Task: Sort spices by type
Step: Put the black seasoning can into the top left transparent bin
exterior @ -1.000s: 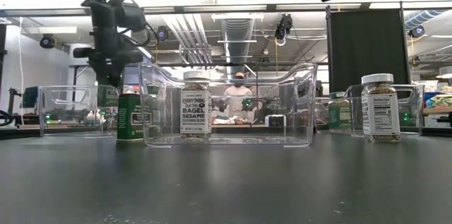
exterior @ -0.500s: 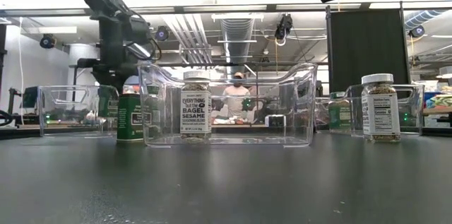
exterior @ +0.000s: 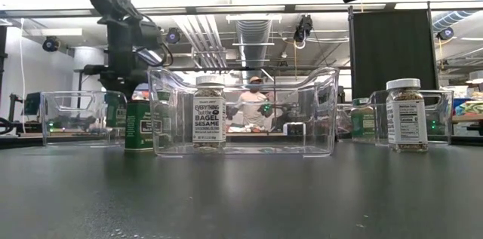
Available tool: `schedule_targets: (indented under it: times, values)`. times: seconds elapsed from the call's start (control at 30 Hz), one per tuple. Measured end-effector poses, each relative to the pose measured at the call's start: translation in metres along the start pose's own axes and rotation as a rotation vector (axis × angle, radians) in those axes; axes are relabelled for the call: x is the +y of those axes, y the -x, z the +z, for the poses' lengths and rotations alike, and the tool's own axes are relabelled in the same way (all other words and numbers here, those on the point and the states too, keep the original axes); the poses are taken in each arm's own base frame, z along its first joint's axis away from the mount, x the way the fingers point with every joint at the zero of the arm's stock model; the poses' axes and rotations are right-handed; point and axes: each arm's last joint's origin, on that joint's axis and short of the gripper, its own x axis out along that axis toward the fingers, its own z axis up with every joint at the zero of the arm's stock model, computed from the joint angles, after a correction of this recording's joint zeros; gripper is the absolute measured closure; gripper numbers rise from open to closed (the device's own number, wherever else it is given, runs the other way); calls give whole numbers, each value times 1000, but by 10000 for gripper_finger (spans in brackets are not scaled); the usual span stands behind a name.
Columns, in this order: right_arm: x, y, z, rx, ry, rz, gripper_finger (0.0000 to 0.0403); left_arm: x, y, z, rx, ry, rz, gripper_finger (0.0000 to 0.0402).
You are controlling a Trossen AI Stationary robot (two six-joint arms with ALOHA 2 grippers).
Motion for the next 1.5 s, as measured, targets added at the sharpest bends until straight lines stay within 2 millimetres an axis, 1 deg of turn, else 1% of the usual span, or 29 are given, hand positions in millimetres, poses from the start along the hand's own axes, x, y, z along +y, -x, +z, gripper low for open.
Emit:
schedule_targets:
  times: [0.3,0.73,1.1,1.5]
  values:
    - [0,0,0,0,1,0,394,-1,-9,-6,7,5,2,282]
    - [0,0,0,-1,1,-1,394,-2,-10,-4,-20,3,-6,282]
    - [0,0,0,0,9,-1,394,-5,-19,-3,-12,-23,-3,282]
    - [0,0,0,0,10,-1,394,-5,-19,-3,-14,-15,-4,277]
